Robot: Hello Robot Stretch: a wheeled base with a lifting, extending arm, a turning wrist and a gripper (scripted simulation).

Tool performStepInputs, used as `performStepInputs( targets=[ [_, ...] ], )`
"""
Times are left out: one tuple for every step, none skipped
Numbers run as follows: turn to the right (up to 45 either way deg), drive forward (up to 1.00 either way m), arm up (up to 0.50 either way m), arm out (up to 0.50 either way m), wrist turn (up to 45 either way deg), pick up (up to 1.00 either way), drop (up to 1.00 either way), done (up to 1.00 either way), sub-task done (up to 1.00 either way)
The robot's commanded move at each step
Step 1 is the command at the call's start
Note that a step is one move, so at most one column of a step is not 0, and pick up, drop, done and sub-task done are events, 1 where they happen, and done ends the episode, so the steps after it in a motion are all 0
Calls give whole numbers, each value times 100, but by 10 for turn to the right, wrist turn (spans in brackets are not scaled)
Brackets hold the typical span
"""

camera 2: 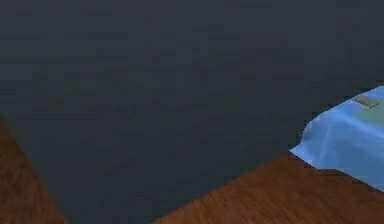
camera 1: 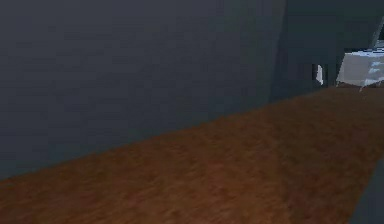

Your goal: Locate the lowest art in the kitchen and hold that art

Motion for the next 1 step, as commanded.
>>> performStepInputs(
  targets=[
    [0, 55, 0, 0, 0, 0, 0, 0, 0]
  ],
)
